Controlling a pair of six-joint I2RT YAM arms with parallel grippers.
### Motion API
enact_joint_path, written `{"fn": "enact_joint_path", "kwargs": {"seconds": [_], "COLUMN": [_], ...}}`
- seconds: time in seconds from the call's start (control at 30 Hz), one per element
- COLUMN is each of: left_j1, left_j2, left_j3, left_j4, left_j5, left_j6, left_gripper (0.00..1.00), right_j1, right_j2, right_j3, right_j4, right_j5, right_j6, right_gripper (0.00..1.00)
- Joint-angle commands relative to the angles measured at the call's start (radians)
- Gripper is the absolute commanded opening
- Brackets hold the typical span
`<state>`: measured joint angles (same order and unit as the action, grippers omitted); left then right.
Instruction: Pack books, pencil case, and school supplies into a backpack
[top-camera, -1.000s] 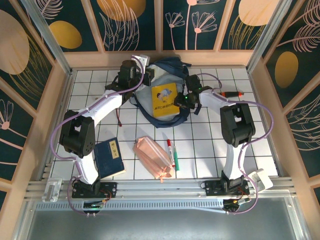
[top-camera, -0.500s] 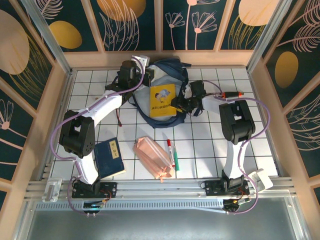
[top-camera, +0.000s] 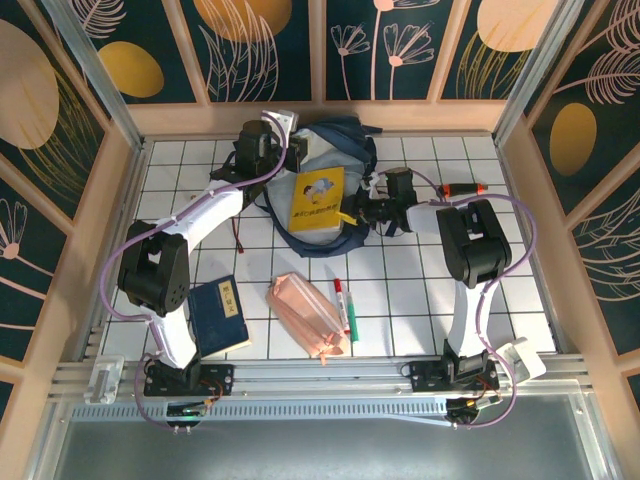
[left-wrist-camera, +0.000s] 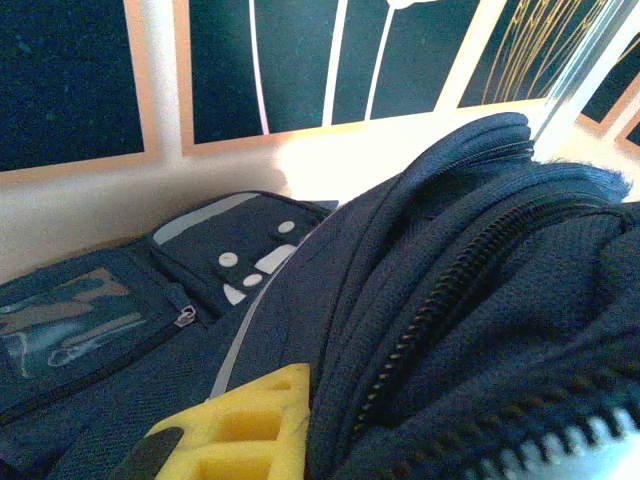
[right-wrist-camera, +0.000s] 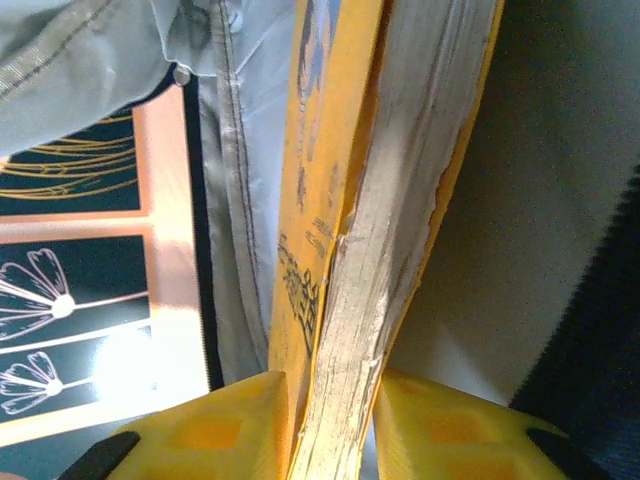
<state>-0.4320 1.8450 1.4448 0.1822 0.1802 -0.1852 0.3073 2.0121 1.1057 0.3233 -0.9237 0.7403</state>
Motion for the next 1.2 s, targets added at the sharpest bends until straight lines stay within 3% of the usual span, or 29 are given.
{"fn": "enact_joint_path", "kwargs": {"seconds": [0.0,0.13,0.4,0.47,0.53,0.73,1.07,1.17], "left_j1": [-0.007,-0.005,-0.006,-0.007,-0.006,-0.006,-0.006,-0.007], "left_j2": [-0.063,-0.064,-0.063,-0.063,-0.066,-0.076,-0.104,-0.106], "left_j3": [0.005,0.003,0.008,0.008,0.009,0.007,-0.003,-0.007], "left_j4": [0.145,0.143,0.145,0.144,0.143,0.135,0.136,0.142], "left_j5": [0.051,0.053,0.057,0.057,0.058,0.057,0.039,0.037], "left_j6": [-0.04,-0.039,-0.043,-0.04,-0.036,-0.017,0.016,0.018], "left_gripper": [0.0,0.0,0.0,0.0,0.0,0.0,0.0,0.0], "right_j1": [0.014,0.037,0.068,0.068,0.067,0.062,0.029,0.021], "right_j2": [-0.006,0.024,0.09,0.09,0.079,0.017,-0.091,-0.104], "right_j3": [-0.002,0.011,0.021,0.008,-0.009,-0.038,-0.101,-0.088], "right_j4": [0.099,0.037,0.065,0.128,0.206,0.354,0.565,0.533], "right_j5": [-0.036,0.038,0.104,0.086,0.061,0.071,0.094,0.111], "right_j6": [0.033,0.004,0.036,0.066,0.088,0.123,0.274,0.273], "right_gripper": [0.34,0.43,0.43,0.37,0.22,0.0,0.0,0.0]}}
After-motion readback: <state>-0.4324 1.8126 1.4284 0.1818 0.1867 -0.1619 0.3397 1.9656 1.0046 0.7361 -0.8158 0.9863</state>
